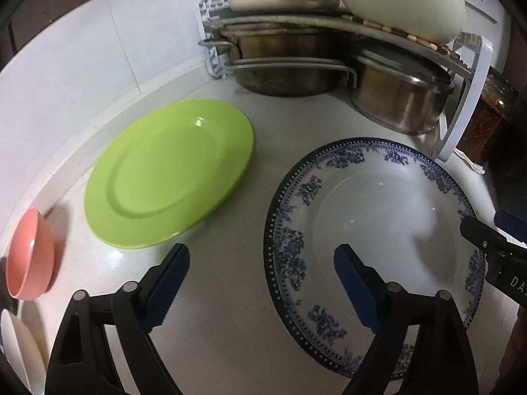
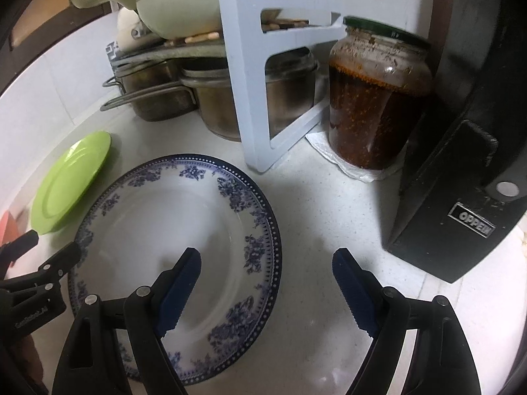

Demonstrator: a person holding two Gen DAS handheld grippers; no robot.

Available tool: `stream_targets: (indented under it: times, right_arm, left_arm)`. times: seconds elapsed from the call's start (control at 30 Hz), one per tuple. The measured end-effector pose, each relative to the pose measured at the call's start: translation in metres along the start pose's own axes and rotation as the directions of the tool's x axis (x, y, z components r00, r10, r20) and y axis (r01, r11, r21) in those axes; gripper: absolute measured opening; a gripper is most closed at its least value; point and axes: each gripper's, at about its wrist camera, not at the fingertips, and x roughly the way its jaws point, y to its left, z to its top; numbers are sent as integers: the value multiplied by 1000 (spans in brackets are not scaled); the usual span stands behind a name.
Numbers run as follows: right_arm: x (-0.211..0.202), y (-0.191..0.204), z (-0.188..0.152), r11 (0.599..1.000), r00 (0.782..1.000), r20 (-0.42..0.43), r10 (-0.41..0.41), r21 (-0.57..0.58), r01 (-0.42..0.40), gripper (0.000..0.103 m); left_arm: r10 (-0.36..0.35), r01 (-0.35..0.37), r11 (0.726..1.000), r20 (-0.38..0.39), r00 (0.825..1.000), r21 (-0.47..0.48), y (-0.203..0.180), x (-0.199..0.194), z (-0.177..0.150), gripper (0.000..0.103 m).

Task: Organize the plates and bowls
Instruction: 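Close both tools on the rim of the smaller blue-and-white plate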

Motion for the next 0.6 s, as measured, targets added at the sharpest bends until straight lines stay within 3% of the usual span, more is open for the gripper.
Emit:
stream_targets:
  times: [0.33,0.6]
  right_arm:
    - [17,-2,3,1000,998,-64,15,11,-14,70]
    - [25,-3,2,999,994,-101,28,19,-27,59]
  left_arm:
    - [-38,38,999,-54,998,-13,-2,16,2,72]
    - [-87,85,996,-86,992,-27,-5,24,3,53]
